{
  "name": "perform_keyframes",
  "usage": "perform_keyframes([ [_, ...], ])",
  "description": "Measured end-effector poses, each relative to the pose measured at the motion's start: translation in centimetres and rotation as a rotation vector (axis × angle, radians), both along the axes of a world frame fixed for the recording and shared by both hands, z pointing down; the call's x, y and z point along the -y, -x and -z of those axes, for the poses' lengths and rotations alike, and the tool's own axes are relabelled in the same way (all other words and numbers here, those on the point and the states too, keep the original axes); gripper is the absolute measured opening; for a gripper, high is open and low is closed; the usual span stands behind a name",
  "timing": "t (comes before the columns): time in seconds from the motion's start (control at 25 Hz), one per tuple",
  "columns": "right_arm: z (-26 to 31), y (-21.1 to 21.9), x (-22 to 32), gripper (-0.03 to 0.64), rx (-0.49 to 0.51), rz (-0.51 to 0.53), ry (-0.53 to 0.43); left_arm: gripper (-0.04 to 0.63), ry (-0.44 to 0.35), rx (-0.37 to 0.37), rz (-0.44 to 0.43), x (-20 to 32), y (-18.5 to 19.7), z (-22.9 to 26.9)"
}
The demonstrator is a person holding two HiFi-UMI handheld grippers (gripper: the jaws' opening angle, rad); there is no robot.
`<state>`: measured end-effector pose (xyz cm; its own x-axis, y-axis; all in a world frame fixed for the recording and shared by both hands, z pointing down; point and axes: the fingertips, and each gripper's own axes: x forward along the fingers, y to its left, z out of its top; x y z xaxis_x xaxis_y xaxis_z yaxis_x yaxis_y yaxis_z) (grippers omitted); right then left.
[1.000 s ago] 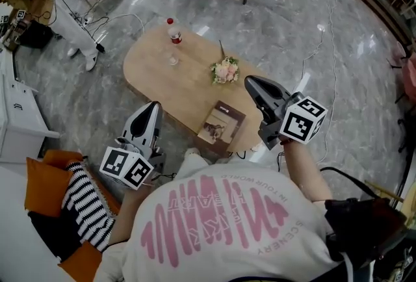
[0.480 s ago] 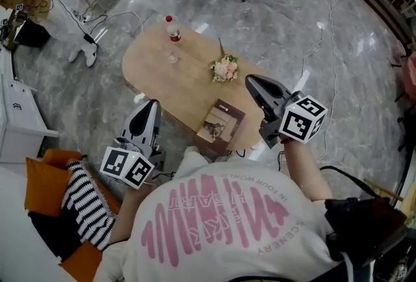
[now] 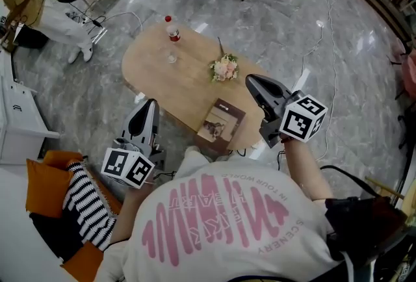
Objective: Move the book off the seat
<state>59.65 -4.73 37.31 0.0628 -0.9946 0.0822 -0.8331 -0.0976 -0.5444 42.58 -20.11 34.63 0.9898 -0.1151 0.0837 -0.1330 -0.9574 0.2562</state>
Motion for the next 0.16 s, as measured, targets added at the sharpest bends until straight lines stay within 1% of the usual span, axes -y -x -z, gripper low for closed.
perform_keyframes([
  [0.16,-0.34,0.0,0.01,0.009,0.004,-0.002,-0.002,0.008,0.002,0.001,0.001,0.1,0.11,-0.4],
])
